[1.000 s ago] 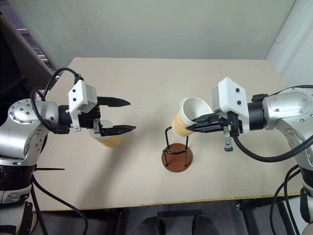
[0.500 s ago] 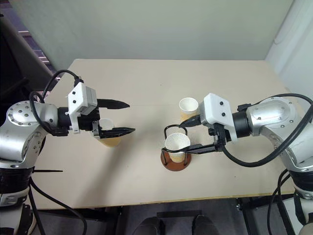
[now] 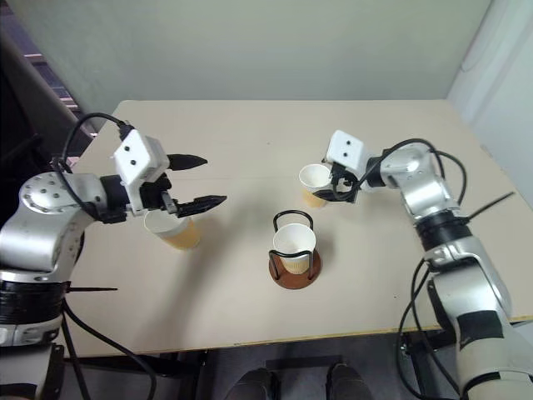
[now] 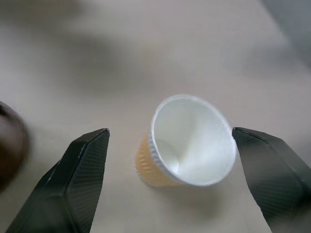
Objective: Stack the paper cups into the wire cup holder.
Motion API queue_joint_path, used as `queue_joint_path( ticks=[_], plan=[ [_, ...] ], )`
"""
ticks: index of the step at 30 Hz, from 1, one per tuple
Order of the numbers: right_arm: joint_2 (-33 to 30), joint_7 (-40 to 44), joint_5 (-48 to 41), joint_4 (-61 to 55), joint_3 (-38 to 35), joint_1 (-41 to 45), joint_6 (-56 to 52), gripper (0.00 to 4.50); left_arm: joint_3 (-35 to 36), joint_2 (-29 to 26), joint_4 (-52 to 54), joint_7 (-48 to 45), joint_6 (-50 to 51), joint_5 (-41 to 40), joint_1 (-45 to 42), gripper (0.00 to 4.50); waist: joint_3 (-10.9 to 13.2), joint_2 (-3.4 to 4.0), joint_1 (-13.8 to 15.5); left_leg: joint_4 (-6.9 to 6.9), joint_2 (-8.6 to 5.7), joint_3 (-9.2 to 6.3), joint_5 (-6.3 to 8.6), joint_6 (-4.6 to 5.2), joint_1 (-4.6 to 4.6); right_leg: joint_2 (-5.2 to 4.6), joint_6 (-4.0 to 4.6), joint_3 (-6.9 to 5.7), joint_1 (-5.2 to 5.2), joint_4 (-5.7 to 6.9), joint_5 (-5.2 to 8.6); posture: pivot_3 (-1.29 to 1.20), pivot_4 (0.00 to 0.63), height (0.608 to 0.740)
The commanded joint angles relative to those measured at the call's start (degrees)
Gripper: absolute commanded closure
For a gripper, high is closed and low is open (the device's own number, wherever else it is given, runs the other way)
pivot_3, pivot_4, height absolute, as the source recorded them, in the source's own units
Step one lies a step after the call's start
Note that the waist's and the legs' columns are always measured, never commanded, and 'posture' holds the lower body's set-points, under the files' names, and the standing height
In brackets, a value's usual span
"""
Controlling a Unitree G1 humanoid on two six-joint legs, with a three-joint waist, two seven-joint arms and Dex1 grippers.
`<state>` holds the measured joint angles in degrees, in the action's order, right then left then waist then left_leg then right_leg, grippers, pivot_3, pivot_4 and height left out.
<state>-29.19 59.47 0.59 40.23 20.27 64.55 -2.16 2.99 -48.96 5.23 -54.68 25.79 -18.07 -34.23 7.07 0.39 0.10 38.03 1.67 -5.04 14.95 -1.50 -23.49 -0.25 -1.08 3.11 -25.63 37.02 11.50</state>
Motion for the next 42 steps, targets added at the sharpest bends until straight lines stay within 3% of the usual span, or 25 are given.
queue_joint_path(
  ticks=[1, 3, 8, 12, 18, 20, 24, 28, 31, 34, 38, 40, 42],
  plan=[
    [1.59, -0.20, 2.46, 5.05, -0.82, 3.54, 5.07, 0.32, -1.07, 1.39, 3.04, 2.84, 0.91, 1.51, 0.08, 0.15, 0.00, 0.00, 0.03, 0.01, 0.00, 0.00, -0.01, -0.03, -0.09, 0.00, 0.00, -0.02, -0.06, -0.04, 0.00, 0.00, 0.150, 0.740],
    [2.71, -0.02, 3.39, 7.62, -0.89, 4.27, 6.52, 0.32, -1.31, 2.27, 3.82, 3.77, 1.98, 1.34, 0.03, 0.15, 0.00, -0.01, 0.02, 0.01, 0.01, 0.05, -0.30, -0.55, -0.23, 0.00, 0.00, -0.02, -0.17, -0.09, 0.00, 0.00, 0.150, 0.740],
    [5.07, -0.29, 6.26, 13.55, -0.58, 5.03, 9.55, 0.32, -1.54, 3.05, 5.54, 5.21, 4.41, 1.43, -0.80, 0.15, -0.01, -0.01, 0.10, 0.00, 0.03, 0.07, -0.28, -0.60, -0.48, -0.01, -0.01, -0.04, -0.28, -0.09, 0.00, 0.00, 0.150, 0.740],
    [6.52, -1.40, 7.94, 17.15, -1.00, 5.33, 11.62, 1.60, -0.37, 2.34, 6.82, 5.01, 6.18, 0.13, -1.34, 0.15, 0.00, -0.01, 0.12, 0.04, 0.03, 0.09, -0.28, -0.59, -0.49, -0.02, -0.01, -0.04, -0.28, -0.10, -0.01, 0.00, 0.150, 0.740],
    [7.47, -1.71, 8.18, 18.38, -2.41, 6.39, 13.01, 3.93, 0.42, 0.31, 7.99, 3.56, 6.21, -0.55, 0.00, 0.15, 0.00, -0.01, 0.10, 0.04, 0.06, 0.09, -0.27, -0.57, -0.42, -0.02, -0.01, -0.04, -0.30, -0.02, -0.01, 0.00, 0.150, 0.740],
    [6.79, -0.52, 7.10, 16.38, -3.68, 6.85, 12.50, 4.46, 0.51, -0.77, 7.23, 2.42, 5.49, -0.67, -0.60, 0.15, 0.00, -0.01, 0.09, 0.04, 0.06, 0.10, -0.26, -0.55, -0.39, -0.01, 0.00, -0.04, -0.30, 0.01, -0.02, 0.00, 0.150, 0.740],
    [3.10, 4.15, 3.59, 6.11, -6.87, 5.49, 9.15, 4.46, 1.77, -4.09, 5.86, -2.01, 4.25, -2.04, -1.46, 0.15, 0.00, -0.01, 0.17, 0.04, 0.06, 0.09, -0.26, -0.54, -0.40, 0.00, 0.02, -0.04, -0.30, 0.02, -0.03, 0.00, 0.150, 0.740],
    [-4.54, 11.73, -4.56, -17.26, -11.59, -0.76, -3.60, 4.46, 6.32, -8.93, 5.07, -9.71, 4.69, -7.59, -0.57, 0.15, -0.01, -0.03, 0.44, 0.05, 0.06, 0.09, -0.34, -0.69, -0.54, 0.02, 0.03, -0.10, -0.33, -0.04, -0.03, 0.00, 0.150, 0.740],
    [-13.41, 19.49, -16.90, -40.06, -15.48, -9.32, -18.85, 4.46, 9.38, -14.12, 4.47, -19.45, 5.70, -12.42, 2.88, 0.15, -0.03, -0.06, 0.47, -0.01, 0.06, 0.09, -0.27, -0.71, -0.57, 0.06, 0.04, -0.11, -0.20, -0.11, -0.02, 0.00, 0.150, 0.740],
    [-19.11, 22.02, -25.58, -54.93, -17.28, -15.22, -28.25, 4.46, 10.08, -18.12, 4.46, -26.84, 4.90, -14.71, 6.45, 0.15, -0.03, -0.06, 0.43, 0.00, 0.05, 0.22, -0.22, -0.71, -0.56, 0.08, 0.01, 0.02, -0.17, -0.20, 0.03, 0.00, 0.150, 0.740],
    [-18.80, 18.46, -28.02, -61.03, -15.60, -16.31, -32.81, 4.46, 8.06, -19.04, 3.25, -28.55, 2.96, -13.35, 6.34, 0.15, -0.01, -0.11, -0.36, 0.10, 0.08, 0.37, -0.25, -0.69, -0.33, 0.10, -0.05, 0.19, -0.18, -0.23, 0.09, 0.00, 0.150, 0.740],
    [-16.94, 16.43, -27.36, -61.97, -13.55, -16.05, -33.18, 4.46, 6.00, -18.58, 2.19, -27.84, 1.41, -11.03, 5.82, 0.15, -0.01, -0.10, -0.50, 0.04, 0.11, 0.36, -0.12, -0.16, 0.05, 0.08, 0.04, 0.23, 0.07, -0.09, 0.04, 0.00, 0.150, 0.740],
    [-15.82, 15.51, -27.09, -62.46, -12.32, -15.76, -33.21, 4.46, 5.39, -18.38, 2.08, -27.67, 0.96, -10.62, 5.75, 0.15, 0.00, -0.09, -0.71, -0.10, 0.12, 0.37, 0.04, 0.12, 0.48, 0.08, 0.64, 0.26, 0.36, -0.02, 0.19, 0.00, 0.150, 0.740]
  ],
)
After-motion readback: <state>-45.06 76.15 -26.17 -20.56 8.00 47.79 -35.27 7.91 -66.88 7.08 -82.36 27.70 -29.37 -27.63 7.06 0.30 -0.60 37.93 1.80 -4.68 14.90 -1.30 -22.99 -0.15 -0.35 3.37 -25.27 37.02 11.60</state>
